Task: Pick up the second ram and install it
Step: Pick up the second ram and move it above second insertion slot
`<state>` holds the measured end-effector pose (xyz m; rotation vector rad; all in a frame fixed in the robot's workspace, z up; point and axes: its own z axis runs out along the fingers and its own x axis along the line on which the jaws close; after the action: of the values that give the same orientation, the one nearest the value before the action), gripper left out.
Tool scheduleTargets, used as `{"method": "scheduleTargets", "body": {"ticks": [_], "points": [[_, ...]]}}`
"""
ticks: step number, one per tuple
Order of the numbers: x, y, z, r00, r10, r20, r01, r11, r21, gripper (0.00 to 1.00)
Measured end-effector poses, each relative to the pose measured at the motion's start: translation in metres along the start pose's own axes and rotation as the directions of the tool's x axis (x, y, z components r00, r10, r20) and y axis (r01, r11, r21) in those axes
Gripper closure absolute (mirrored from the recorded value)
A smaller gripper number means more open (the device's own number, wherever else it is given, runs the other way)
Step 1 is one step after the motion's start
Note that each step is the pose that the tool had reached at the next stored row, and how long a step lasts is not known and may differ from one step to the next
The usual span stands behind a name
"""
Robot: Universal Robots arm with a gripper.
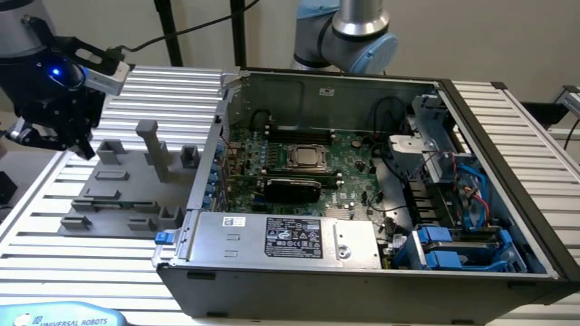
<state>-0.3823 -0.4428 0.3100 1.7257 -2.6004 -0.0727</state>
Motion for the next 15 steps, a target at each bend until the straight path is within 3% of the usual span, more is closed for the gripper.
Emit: {"method": "scheduleTargets", "body": {"ticks": [4,8,11,15], "points": [[0.0,-0.0002,0.0042,0.9973,-0.073,-0.0035,0.073,0.9973,-0.0007,0.89],[0.0,-0.0004,0.0082,0.9894,-0.145,-0.0071,0.145,0.9894,-0.0019,0.89],[0.0,-0.0005,0.0107,0.9801,-0.198,-0.0097,0.198,0.9801,-0.0028,0.89],[0.0,-0.0007,0.0135,0.9628,-0.27,-0.013,0.27,0.9629,-0.0033,0.89]]}}
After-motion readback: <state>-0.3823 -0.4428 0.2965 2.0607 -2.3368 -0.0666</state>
